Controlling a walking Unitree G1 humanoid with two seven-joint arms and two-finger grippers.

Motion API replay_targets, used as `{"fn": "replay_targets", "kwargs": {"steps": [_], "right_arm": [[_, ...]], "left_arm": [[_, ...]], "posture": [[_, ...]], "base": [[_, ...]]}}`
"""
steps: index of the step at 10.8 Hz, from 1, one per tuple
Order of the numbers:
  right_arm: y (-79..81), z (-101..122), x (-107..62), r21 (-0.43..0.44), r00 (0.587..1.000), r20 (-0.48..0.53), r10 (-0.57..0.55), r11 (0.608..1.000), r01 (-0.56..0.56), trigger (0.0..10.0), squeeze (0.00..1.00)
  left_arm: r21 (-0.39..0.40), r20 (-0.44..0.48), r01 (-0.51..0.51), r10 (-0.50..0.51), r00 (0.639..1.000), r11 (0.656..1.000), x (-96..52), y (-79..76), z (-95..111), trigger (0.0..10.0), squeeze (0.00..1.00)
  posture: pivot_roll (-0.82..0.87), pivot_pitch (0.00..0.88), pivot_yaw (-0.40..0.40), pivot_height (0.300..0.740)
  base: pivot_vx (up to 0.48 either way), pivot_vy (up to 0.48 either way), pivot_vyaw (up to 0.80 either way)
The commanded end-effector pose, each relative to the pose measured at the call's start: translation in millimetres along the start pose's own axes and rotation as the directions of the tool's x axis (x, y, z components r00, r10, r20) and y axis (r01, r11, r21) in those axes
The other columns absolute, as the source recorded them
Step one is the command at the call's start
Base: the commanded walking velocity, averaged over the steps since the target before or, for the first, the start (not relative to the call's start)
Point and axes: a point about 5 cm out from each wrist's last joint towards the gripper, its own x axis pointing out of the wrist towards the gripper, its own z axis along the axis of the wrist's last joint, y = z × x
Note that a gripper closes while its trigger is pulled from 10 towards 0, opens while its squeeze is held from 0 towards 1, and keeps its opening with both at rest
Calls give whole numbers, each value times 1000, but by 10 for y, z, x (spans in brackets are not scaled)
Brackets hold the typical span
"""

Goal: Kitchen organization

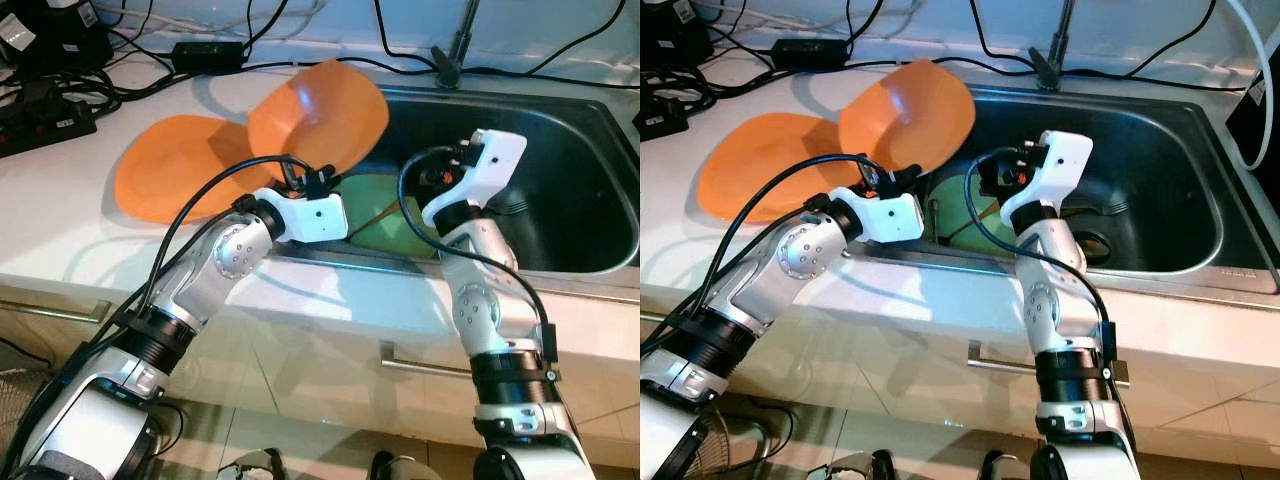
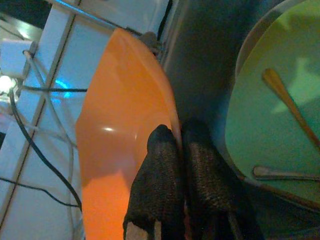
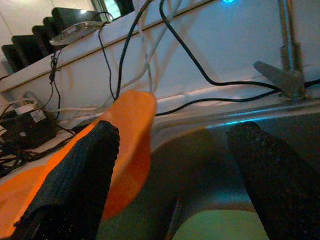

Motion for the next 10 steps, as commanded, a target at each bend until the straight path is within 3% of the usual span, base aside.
{"fn": "replay_targets", "kwargs": {"steps": [1,10], "right_arm": [[32,94,31,6,999,29,20,1000,-20,10000,0],[110,-31,66,33,999,-41,34,999,-33,10000,0]], "left_arm": [[30,39,14,-15,999,999,-1,-7,76,10000,0],[155,142,48,-70,987,987,-22,-75,242,10000,0]], "posture": [[47,91,35,740],[60,96,33,740]], "base": [[0,0,0],[0,0,0]]}}
